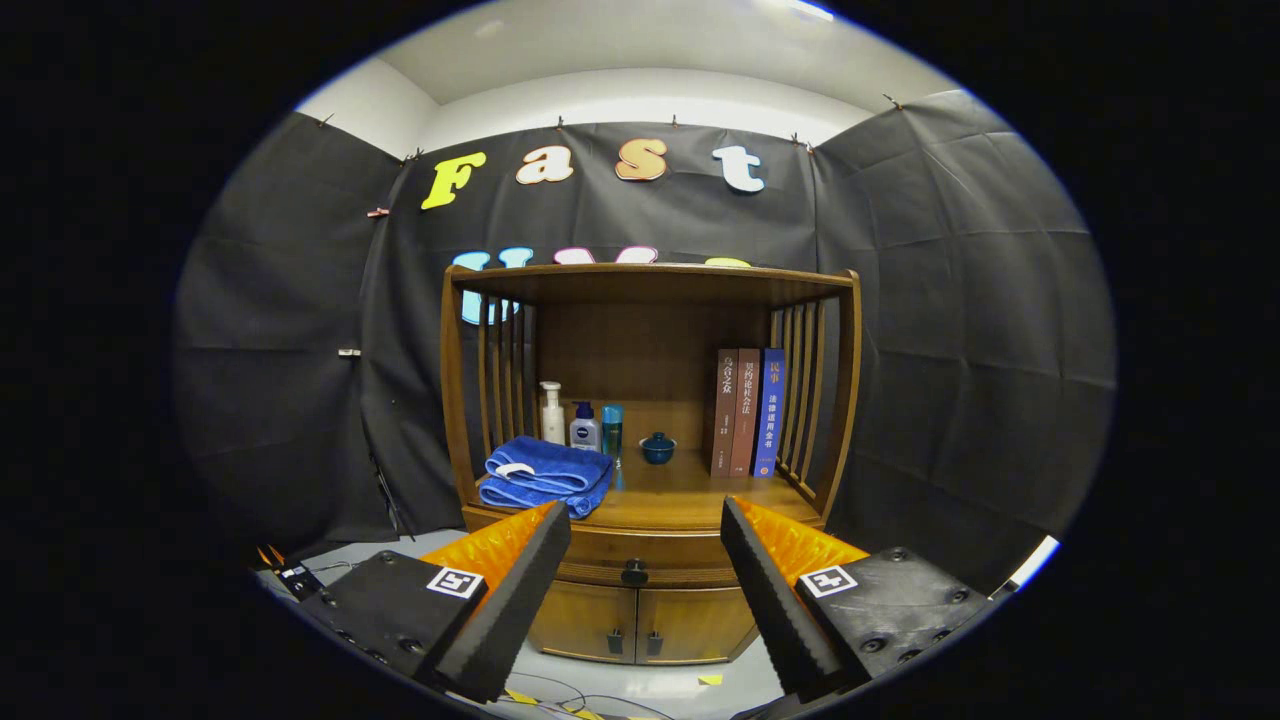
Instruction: Pull open the drawer, take out the items inside it, and place them on the countertop above the cabinet.
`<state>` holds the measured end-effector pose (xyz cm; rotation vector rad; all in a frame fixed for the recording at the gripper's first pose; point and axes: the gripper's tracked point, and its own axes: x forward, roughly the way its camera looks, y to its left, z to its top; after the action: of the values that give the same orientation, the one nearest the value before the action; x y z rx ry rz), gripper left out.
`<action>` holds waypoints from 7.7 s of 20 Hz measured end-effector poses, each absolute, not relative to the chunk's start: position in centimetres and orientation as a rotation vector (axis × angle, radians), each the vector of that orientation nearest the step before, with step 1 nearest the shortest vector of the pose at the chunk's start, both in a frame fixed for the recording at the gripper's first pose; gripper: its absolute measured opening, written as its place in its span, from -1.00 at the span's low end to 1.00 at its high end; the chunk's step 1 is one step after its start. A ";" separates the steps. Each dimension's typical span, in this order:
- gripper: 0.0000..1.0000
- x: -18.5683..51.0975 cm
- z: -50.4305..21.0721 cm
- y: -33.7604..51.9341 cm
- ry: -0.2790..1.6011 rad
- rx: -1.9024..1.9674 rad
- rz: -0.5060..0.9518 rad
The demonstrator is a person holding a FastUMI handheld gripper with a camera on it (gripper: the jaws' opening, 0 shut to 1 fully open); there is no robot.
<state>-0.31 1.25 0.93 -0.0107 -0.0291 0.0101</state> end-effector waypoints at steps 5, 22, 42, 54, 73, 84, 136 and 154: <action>0.98 -0.3 0.6 1.0 -0.034 -0.004 0.013; 0.98 6.3 -5.0 0.1 -0.130 0.061 -0.002; 0.68 21.7 -25.1 3.0 0.140 0.005 -0.034; -0.36 20.5 -25.5 2.5 0.133 0.027 -0.041; -0.36 6.2 -26.9 2.8 0.170 0.034 -0.025; -0.18 4.6 -27.5 3.0 0.192 0.003 -0.022; -0.41 20.1 -28.7 1.4 1.110 0.138 -0.040; -0.41 16.2 -17.0 1.8 0.867 0.138 0.073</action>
<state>16.18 1.80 -16.96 0.1384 0.8672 0.0730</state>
